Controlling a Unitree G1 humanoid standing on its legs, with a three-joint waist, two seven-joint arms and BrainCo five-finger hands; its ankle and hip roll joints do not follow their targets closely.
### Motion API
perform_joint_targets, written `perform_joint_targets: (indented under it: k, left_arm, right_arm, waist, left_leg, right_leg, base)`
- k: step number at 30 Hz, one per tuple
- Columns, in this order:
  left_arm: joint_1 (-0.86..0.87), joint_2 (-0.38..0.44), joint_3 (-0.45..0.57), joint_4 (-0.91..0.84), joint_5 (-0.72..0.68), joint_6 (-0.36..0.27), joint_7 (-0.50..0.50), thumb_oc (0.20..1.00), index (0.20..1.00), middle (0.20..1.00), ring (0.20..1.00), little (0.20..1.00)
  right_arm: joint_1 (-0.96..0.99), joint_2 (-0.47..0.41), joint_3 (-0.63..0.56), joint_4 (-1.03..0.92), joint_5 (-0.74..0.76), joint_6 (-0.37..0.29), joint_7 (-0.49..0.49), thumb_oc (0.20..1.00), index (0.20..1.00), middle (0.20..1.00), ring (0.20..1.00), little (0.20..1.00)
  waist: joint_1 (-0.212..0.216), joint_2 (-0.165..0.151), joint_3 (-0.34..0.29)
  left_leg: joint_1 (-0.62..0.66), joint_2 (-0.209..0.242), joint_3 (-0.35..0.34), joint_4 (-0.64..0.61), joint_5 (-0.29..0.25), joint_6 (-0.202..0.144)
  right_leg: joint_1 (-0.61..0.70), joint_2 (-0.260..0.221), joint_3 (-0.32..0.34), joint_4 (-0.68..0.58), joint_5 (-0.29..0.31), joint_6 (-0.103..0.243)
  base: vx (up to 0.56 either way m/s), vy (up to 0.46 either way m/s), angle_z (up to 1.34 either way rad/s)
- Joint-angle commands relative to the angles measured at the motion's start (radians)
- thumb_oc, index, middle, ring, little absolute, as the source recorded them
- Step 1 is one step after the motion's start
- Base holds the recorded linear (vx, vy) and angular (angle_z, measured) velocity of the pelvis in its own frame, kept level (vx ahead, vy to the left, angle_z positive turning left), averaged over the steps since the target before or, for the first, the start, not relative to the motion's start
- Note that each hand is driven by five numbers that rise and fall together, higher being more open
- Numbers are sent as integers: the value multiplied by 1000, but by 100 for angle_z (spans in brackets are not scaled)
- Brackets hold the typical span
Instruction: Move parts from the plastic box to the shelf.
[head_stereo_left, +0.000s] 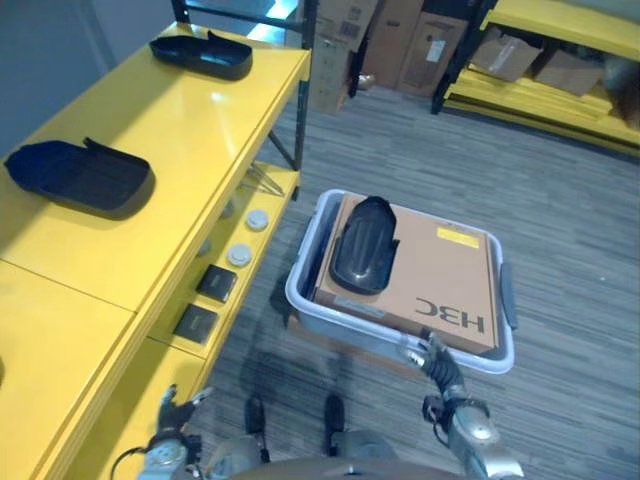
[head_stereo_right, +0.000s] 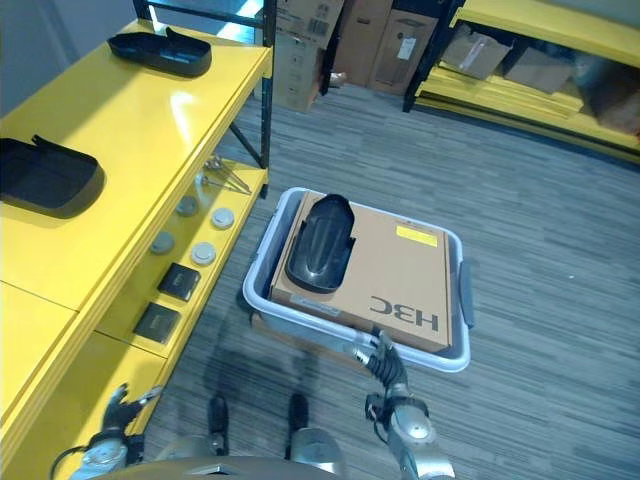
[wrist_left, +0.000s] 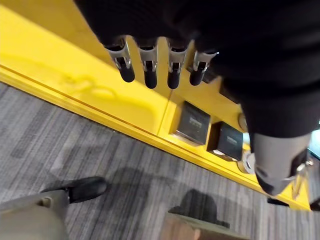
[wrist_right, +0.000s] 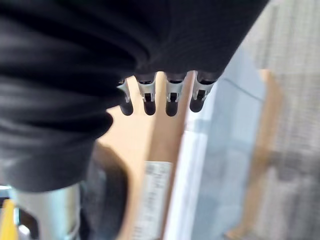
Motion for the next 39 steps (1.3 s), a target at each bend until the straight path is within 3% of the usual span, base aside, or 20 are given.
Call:
perform_joint_targets:
  k: [1,5,6,10,12,14,15,16,22,23,25,29,34,39]
  left_arm:
    - [-47,12,32,27,-24,-22,-65,1000,1000,1000,1000,1000]
    - [-50,22,37,23,-16,-4,-114,1000,1000,1000,1000,1000]
    - [-69,23,6,18,0,-10,-126,1000,1000,1000,1000,1000]
    - [-166,28,-92,-2,-46,-47,-140,1000,1000,1000,1000,1000]
    - [-201,22,-123,-15,-66,-53,-143,1000,1000,1000,1000,1000]
    - [-224,15,-144,-24,-61,-55,-144,1000,1000,1000,1000,1000]
    - [-260,8,-180,-26,-55,-59,-134,1000,1000,1000,1000,1000]
    - [-296,7,-200,-38,-107,-48,-132,1000,1000,1000,1000,1000]
    - [-318,17,-191,-28,-148,-2,-136,1000,1000,1000,1000,1000]
    - [-318,16,-191,-28,-148,-2,-136,1000,1000,1000,1000,1000]
    - [-320,15,-184,-18,-150,0,-151,1000,1000,1000,1000,1000]
    - [-317,11,-188,-16,-161,-9,-164,1000,1000,1000,1000,1000]
    - [-318,2,-198,-15,-162,-21,-178,1000,1000,1000,1000,1000]
    - [-306,-3,-207,-30,-147,-28,-182,1000,1000,1000,1000,1000]
  right_arm:
    - [-54,-113,-121,-211,101,-104,36,1000,1000,1000,1000,1000]
    - [-86,-182,-209,-341,75,-30,51,1000,1000,1000,1000,1000]
    - [-179,-245,-199,-290,-19,25,-30,1000,1000,1000,1000,1000]
    - [-525,-363,-63,-104,-23,125,-188,1000,1000,1000,1000,1000]
    - [-663,-389,-33,-6,-14,134,-238,1000,1000,1000,1000,1000]
    - [-768,-408,-6,71,-18,91,-297,1000,1000,1000,1000,1000]
    - [-889,-428,22,140,-57,108,-335,1000,1000,1000,1000,1000]
    - [-1005,-454,87,185,-77,191,-346,1000,1000,1000,1000,1000]
    - [-1043,-456,148,275,-120,355,-372,1000,1000,1000,1000,1000]
    - [-1043,-456,148,275,-120,355,-372,1000,1000,1000,1000,1000]
    - [-1020,-441,171,320,-138,432,-382,1000,1000,1000,1000,1000]
    - [-1003,-418,188,373,-169,495,-366,1000,1000,1000,1000,1000]
    - [-980,-390,206,464,-204,501,-373,1000,1000,1000,1000,1000]
    - [-943,-375,213,460,-226,308,-440,1000,1000,1000,1000,1000]
  waist:
    - [-14,25,57]
    - [-20,24,63]
    - [-7,24,81]
    - [45,28,160]
    - [68,38,192]
    - [88,49,218]
    - [108,63,249]
    - [122,86,283]
    - [126,102,312]
    - [126,102,312]
    - [123,106,316]
    - [121,113,317]
    - [122,121,315]
    - [122,127,307]
  left_leg:
    - [58,19,28,19,-142,10]
    - [62,18,43,22,-156,16]
    - [48,19,40,35,-163,19]
    - [-27,19,22,68,-164,21]
    - [-59,15,12,83,-163,19]
    - [-83,11,4,94,-162,18]
    - [-117,6,-9,100,-153,13]
    - [-141,-6,-35,88,-133,7]
    - [-160,-11,-59,77,-115,1]
    - [-161,-11,-59,77,-115,1]
    - [-154,-8,-60,69,-113,-1]
    - [-147,-5,-57,60,-110,-4]
    - [-141,-3,-57,57,-110,-7]
    - [-131,0,-63,48,-106,-9]
  right_leg:
    - [29,8,16,16,-91,34]
    - [19,5,30,13,-83,43]
    - [6,0,34,13,-76,46]
    - [-44,-10,30,3,-52,46]
    - [-65,-14,25,2,-47,45]
    - [-80,-20,16,2,-44,47]
    - [-101,-26,4,2,-41,46]
    - [-121,-31,-6,2,-41,41]
    - [-152,-38,-24,32,-52,33]
    - [-152,-38,-24,33,-52,33]
    - [-153,-38,-29,37,-56,31]
    - [-152,-38,-29,36,-56,27]
    - [-147,-39,-35,32,-55,24]
    - [-140,-40,-39,27,-52,22]
  base:
    - [82,40,-4]
    - [79,15,-13]
    - [-9,-20,-19]
    - [-135,-28,-20]
    - [-145,-12,-1]
    - [-108,7,10]
    - [-102,73,22]
    - [-69,89,21]
    - [7,36,21]
    - [21,20,13]
    - [25,20,9]
    - [5,4,1]
    - [13,10,-3]
    - [2,0,-1]
